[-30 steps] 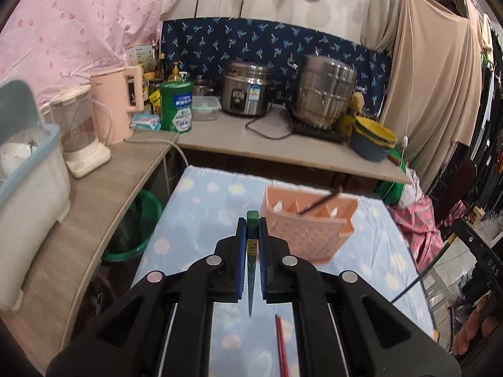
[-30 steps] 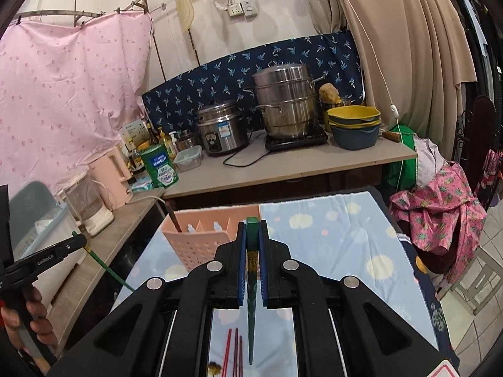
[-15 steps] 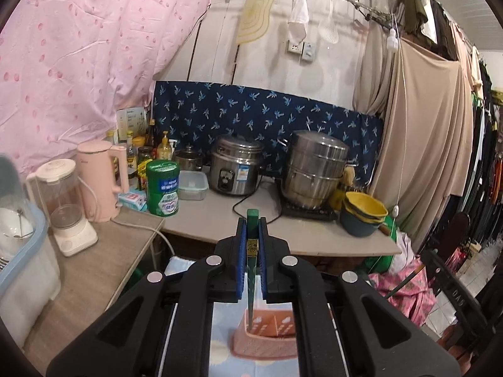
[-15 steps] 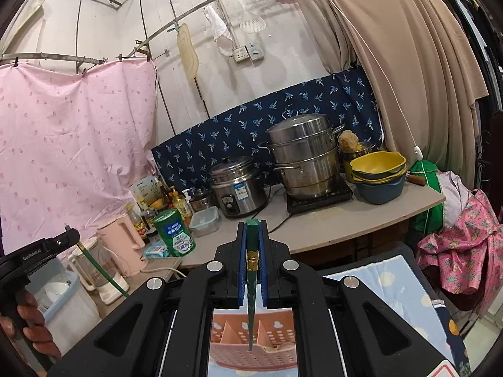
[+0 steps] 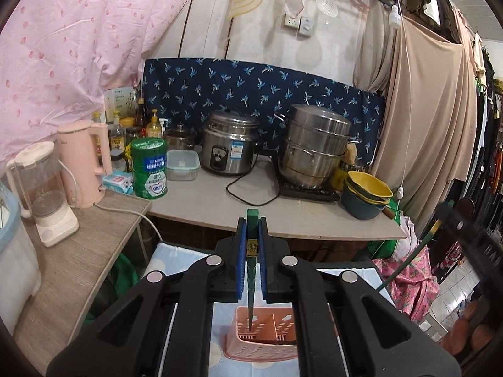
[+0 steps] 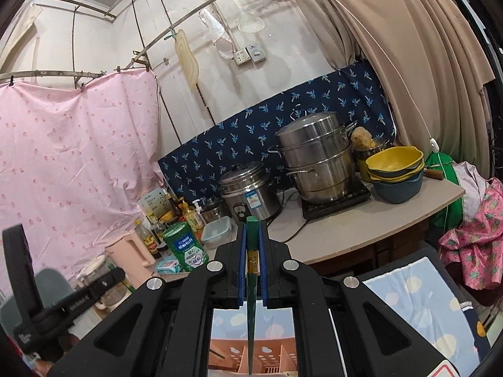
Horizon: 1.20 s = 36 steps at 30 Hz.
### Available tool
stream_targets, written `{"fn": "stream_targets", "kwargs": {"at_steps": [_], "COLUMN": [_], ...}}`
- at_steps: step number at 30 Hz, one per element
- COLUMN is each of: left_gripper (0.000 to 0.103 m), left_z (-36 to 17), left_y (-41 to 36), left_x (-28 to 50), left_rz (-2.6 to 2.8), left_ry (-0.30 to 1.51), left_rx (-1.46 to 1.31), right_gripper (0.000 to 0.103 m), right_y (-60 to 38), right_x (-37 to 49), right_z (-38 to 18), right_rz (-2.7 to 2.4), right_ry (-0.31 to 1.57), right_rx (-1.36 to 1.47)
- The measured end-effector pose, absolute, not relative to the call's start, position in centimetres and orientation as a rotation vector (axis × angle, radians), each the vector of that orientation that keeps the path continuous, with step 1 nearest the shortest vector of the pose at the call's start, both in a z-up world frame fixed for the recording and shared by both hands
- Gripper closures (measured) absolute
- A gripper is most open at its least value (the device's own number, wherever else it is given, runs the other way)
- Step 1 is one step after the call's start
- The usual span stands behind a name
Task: Organize utensils
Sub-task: 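Carry both green chopsticks into the pink basket and open both grippers, then move both grippers back down to the remaining red chopsticks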
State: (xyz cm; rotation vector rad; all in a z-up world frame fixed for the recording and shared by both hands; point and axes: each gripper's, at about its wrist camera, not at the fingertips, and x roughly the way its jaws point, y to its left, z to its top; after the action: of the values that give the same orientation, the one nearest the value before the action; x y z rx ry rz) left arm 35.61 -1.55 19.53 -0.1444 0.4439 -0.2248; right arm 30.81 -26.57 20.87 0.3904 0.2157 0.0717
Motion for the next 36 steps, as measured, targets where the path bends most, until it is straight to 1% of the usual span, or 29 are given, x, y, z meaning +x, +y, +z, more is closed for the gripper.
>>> {"fn": "stream_targets", "kwargs": {"at_steps": [4,10,15,24,25,27,28,29,30,32,36], "left_gripper": [0.096,0.096,0.096,0.096,0.095,0.086,0.083,0.079,0.074,0.069,0.069], "left_z": [18.8,17.4,16.3,15.2,15.2,15.3,15.4,15.5,15.6,15.7,15.7], "left_y": [-1.4,-0.9,-0.6,-0.4,-0.4,-0.2,-0.1,-0.1,0.0,0.2,0.6], "left_x": [35.8,36.1,36.4,36.0,35.9,35.7,35.4,35.2,35.0,34.3,32.7], "left_rz": [-0.218,-0.207,-0.200,-0.192,-0.189,-0.186,-0.183,-0.181,-0.178,-0.175,-0.170], "left_ry": [0.456,0.491,0.515,0.547,0.548,0.550,0.548,0.546,0.544,0.540,0.543], "left_rx": [-0.142,-0.145,-0.149,-0.151,-0.152,-0.157,-0.160,-0.161,-0.161,-0.162,-0.159], "right_gripper": [0.096,0.096,0.096,0.090,0.089,0.086,0.084,0.081,0.079,0.079,0.078], "right_y": [-25.9,-25.9,-25.4,-24.1,-24.1,-24.0,-24.0,-24.0,-23.9,-23.6,-23.1], "right_x": [31.2,32.8,33.7,33.1,32.9,32.5,32.2,31.9,31.6,30.8,29.1], "right_z": [20.3,15.3,12.5,11.9,11.9,12.0,12.1,12.2,12.3,12.5,12.8], "right_rz": [0.060,0.040,0.026,-0.006,-0.006,-0.009,-0.010,-0.007,-0.005,-0.005,0.001], "right_ry": [0.234,0.362,0.446,0.470,0.471,0.471,0.470,0.468,0.467,0.463,0.474], "right_rx": [0.345,0.362,0.334,0.248,0.246,0.240,0.240,0.240,0.238,0.228,0.212]}}
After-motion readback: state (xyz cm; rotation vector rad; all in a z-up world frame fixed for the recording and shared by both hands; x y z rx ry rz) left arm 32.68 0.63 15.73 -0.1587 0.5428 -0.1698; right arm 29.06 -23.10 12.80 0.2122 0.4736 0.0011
